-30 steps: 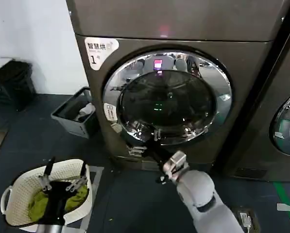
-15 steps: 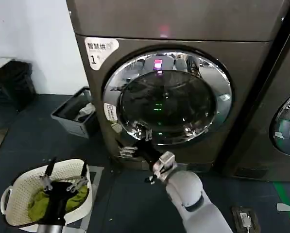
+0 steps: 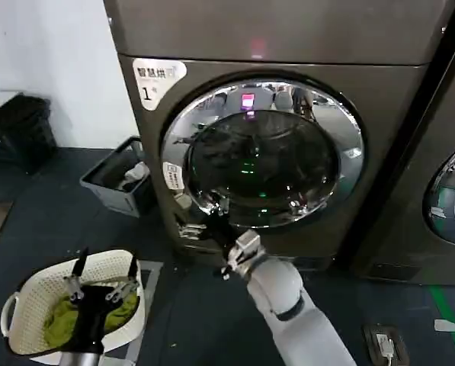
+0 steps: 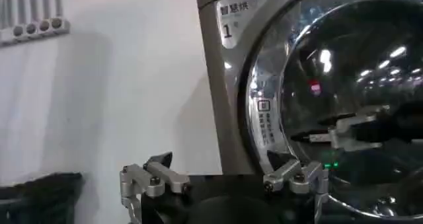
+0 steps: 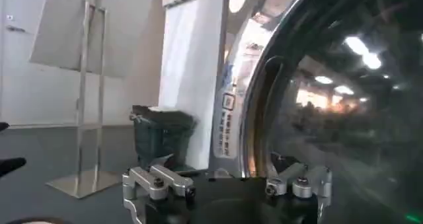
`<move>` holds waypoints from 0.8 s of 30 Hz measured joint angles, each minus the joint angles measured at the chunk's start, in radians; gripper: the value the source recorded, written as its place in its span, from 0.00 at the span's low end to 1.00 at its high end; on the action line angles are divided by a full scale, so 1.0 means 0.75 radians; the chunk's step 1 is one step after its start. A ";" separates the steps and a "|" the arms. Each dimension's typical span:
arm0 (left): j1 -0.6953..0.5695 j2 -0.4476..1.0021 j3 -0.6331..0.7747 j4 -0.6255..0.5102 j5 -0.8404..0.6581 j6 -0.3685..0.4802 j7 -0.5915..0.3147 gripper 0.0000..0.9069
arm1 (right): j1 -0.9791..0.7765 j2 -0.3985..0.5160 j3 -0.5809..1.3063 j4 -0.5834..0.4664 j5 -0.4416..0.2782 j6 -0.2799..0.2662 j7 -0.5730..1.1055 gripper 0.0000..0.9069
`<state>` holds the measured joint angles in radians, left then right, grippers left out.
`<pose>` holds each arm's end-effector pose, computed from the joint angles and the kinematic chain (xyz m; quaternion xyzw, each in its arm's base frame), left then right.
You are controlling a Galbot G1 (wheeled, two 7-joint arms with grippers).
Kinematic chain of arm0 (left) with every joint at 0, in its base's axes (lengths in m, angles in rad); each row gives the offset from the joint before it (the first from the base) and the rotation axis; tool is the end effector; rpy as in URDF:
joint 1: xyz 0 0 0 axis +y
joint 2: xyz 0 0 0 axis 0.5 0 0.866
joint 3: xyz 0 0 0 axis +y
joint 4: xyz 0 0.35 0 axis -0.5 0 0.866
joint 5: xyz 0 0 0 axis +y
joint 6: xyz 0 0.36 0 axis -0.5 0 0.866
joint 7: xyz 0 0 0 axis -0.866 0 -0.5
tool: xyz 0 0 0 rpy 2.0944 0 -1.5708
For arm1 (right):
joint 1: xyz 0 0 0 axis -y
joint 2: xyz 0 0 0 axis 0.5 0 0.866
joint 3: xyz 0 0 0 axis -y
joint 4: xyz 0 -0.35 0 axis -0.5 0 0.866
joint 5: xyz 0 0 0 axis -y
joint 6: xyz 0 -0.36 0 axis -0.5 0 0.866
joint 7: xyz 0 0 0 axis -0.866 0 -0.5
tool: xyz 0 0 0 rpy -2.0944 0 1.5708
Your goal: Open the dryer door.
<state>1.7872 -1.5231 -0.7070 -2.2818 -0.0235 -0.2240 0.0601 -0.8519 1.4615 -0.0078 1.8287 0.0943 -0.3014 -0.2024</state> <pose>0.1222 0.0552 -0.2640 -0.0153 0.9923 0.0753 0.0976 0.3479 0.1472 -0.2124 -0.3656 0.9287 -0.0454 0.0417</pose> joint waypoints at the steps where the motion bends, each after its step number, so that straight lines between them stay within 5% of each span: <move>1: -0.001 0.000 0.000 0.001 0.000 0.000 0.000 1.00 | 0.005 0.003 -0.001 -0.007 0.000 0.000 0.002 1.00; 24: 0.003 0.003 0.010 -0.009 0.000 0.002 -0.002 1.00 | 0.080 0.073 -0.034 -0.136 -0.027 -0.010 0.027 1.00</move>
<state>1.7897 -1.5207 -0.6993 -2.2884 -0.0235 -0.2225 0.0590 -0.7919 1.5166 -0.0337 1.7267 0.0738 -0.3085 -0.1825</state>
